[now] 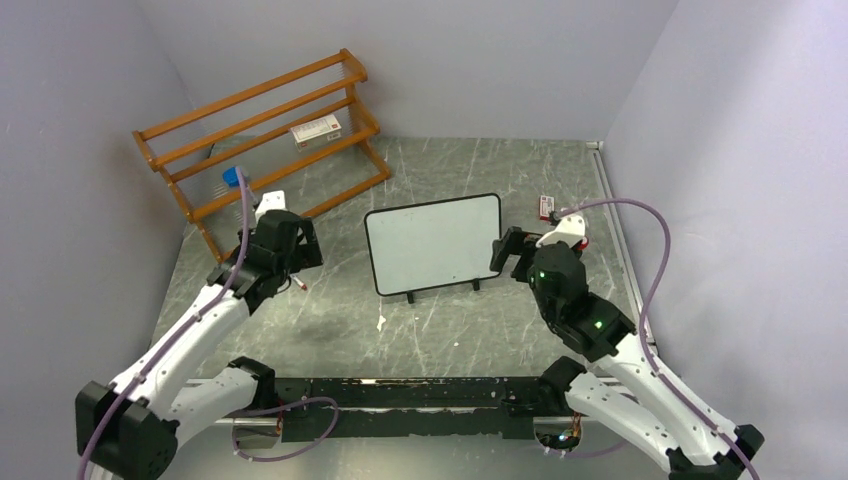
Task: Write a sentence on the whiteboard
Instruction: Move the whiteboard to the center of the board, then pick up the whiteboard marker at the center of the board.
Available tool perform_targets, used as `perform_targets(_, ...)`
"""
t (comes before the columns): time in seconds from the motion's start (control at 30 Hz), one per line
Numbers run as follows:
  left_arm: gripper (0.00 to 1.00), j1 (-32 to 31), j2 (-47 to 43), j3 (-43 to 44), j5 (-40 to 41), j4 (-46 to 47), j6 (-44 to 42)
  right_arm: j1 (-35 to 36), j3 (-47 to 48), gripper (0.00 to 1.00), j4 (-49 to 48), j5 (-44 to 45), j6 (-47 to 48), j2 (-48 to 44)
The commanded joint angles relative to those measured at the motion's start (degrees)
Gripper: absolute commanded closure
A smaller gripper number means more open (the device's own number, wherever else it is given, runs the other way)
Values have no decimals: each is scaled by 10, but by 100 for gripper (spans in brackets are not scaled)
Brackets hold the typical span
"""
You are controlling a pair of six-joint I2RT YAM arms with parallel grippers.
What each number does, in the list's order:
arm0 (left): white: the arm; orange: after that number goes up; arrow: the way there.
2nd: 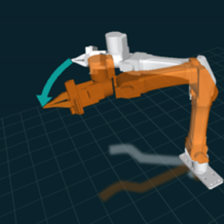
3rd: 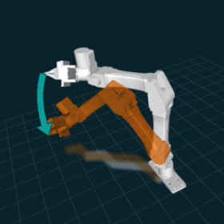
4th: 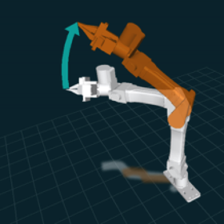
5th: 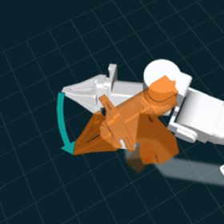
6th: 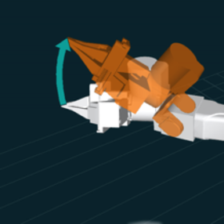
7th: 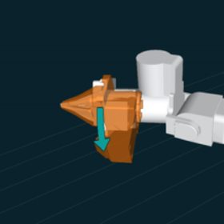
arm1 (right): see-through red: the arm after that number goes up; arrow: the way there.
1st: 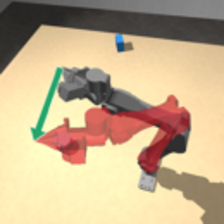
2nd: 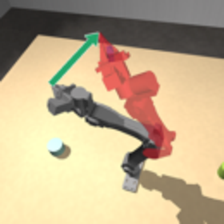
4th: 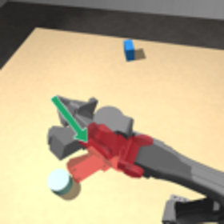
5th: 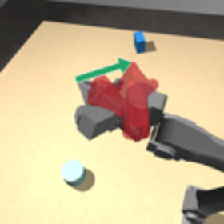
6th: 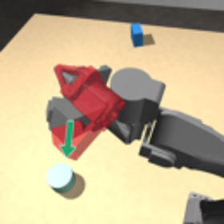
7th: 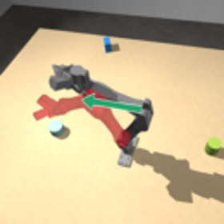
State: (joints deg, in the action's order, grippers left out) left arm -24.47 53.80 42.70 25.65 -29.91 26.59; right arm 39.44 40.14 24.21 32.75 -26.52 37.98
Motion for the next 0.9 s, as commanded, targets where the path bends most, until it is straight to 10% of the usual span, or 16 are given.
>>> perform_targets(0.0,1,53,46,28,-30,-19,41,-1,11,0,9,39,25,-36)
perform_targets(0.87,21,215,330,74,-149,38,28,-1,-31,0,-55,15,93,-145)
